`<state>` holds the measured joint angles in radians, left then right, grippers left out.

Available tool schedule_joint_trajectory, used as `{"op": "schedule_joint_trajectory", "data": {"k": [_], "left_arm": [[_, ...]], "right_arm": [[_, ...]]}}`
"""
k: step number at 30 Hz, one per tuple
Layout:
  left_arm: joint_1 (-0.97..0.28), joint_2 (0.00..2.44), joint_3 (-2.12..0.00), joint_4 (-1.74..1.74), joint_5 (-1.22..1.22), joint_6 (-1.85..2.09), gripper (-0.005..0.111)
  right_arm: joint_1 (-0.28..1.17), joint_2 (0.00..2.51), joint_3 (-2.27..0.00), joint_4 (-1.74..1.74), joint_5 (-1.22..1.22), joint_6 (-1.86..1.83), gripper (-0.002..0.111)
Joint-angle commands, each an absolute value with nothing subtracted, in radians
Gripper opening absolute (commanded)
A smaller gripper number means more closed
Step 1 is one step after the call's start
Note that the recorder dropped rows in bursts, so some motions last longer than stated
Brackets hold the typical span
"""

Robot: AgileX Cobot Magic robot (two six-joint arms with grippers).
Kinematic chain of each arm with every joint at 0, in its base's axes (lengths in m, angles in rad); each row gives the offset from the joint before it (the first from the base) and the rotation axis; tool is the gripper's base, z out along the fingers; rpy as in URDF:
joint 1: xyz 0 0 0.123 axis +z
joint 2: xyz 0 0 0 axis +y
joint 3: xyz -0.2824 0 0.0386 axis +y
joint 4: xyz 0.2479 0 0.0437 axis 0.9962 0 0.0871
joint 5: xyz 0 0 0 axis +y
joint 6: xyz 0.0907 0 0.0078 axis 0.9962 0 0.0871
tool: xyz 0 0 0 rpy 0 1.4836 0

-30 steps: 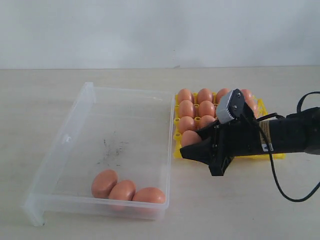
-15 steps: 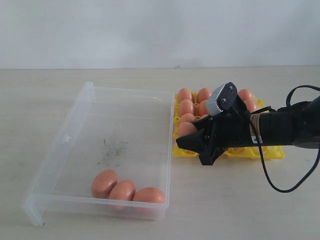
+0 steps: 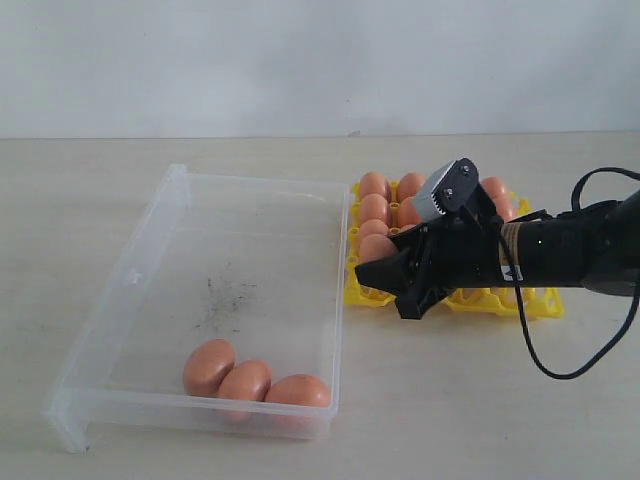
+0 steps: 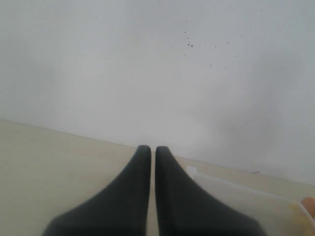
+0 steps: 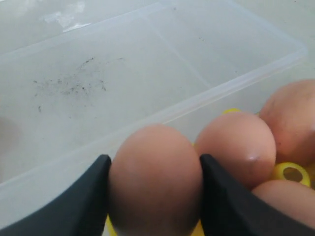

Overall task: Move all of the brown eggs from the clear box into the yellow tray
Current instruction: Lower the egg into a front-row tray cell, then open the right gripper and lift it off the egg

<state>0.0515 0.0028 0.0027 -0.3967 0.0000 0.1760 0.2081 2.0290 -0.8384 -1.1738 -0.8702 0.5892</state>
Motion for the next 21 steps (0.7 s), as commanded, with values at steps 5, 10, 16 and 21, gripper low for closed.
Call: {"op": "schedule_joint_trajectory", "data": {"k": [5,10,16,21], "left_arm": [[0.047,0.000,0.000,-0.400,0.000,0.182,0.004],[0.047,0.000,0.000,-0.400,0.000,0.182,0.004],[0.047,0.000,0.000,-0.400,0.000,0.182,0.004],[0.047,0.000,0.000,-0.400,0.000,0.182,0.004]], "right_arm": [[0.209,2.025,-0.840,-1.155,-0.819,0.637,0.043],[0.209,2.025,-0.840,-1.155,-0.819,0.637,0.042],[0.209,2.025,-0.840,-1.159,-0.822,0.652,0.042],[0.209,2.025,-0.840,-1.176,-0.836,0.682,0.042]]}}
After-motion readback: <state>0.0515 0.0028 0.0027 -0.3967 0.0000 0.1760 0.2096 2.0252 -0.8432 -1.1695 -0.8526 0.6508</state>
